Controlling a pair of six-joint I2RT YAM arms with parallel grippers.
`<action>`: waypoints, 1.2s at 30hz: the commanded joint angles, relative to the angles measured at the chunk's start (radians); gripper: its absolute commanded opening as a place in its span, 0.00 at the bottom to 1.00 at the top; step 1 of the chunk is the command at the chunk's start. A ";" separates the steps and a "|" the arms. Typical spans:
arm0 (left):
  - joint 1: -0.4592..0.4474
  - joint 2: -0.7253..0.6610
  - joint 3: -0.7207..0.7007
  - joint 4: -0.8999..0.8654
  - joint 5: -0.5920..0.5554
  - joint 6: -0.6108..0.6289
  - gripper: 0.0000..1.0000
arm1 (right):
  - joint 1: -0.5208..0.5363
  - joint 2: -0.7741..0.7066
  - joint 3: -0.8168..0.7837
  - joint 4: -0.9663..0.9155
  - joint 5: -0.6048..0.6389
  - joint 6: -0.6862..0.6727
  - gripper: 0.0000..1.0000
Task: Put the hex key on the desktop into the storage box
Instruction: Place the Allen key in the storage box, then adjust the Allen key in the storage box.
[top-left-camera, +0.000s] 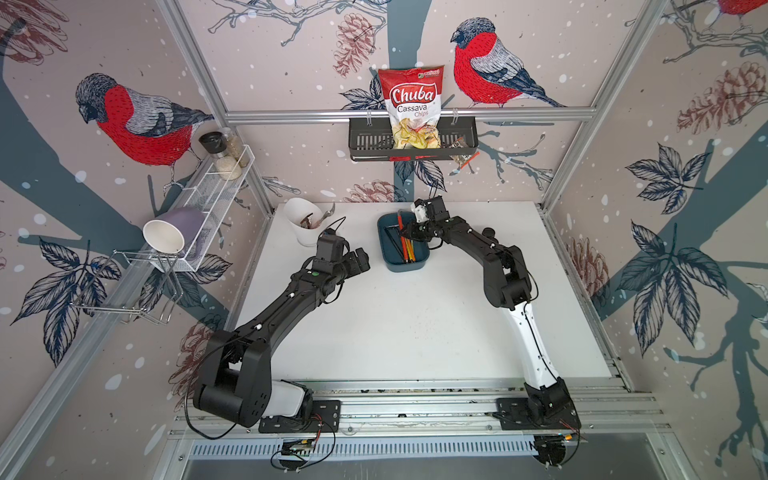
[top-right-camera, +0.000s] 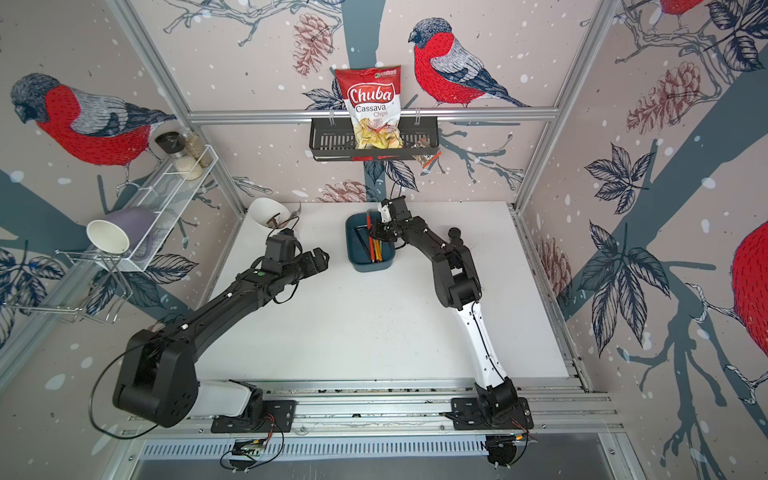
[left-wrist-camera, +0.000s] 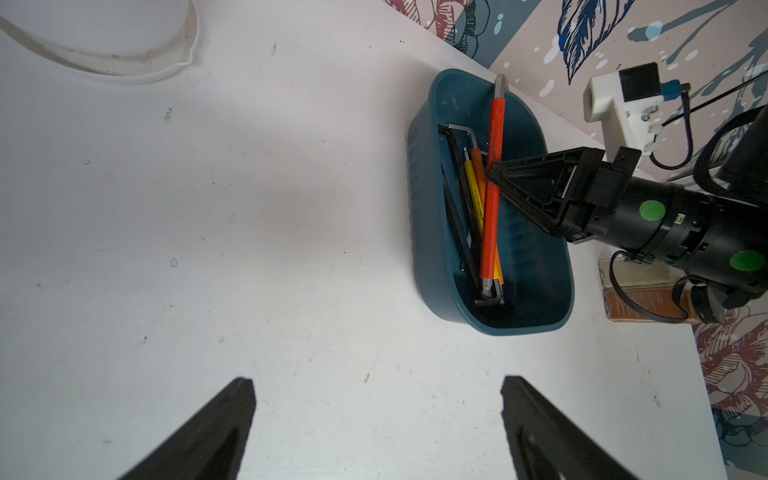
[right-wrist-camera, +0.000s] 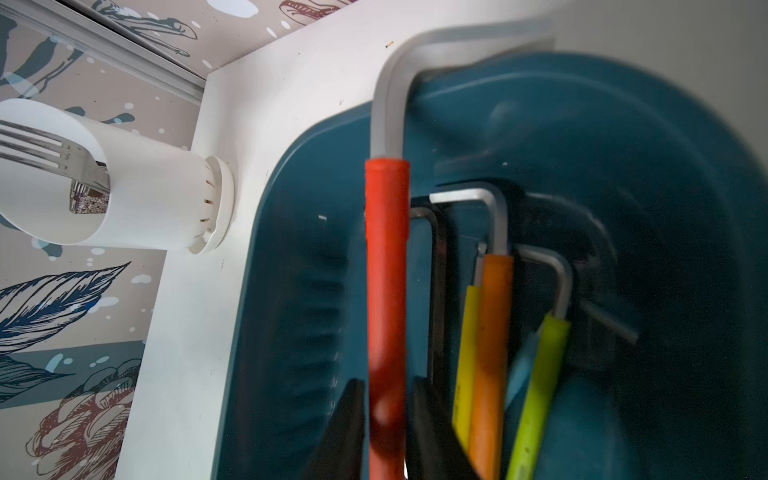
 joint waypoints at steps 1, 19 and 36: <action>-0.002 -0.014 -0.014 0.058 -0.076 0.025 0.96 | 0.002 -0.049 -0.040 -0.005 0.012 -0.034 0.48; -0.002 -0.140 -0.153 0.260 -0.316 0.150 0.96 | -0.005 -0.608 -0.690 0.257 0.277 -0.117 1.00; 0.000 -0.280 -0.368 0.523 -0.402 0.236 0.96 | -0.074 -0.817 -0.954 0.336 0.478 0.021 0.87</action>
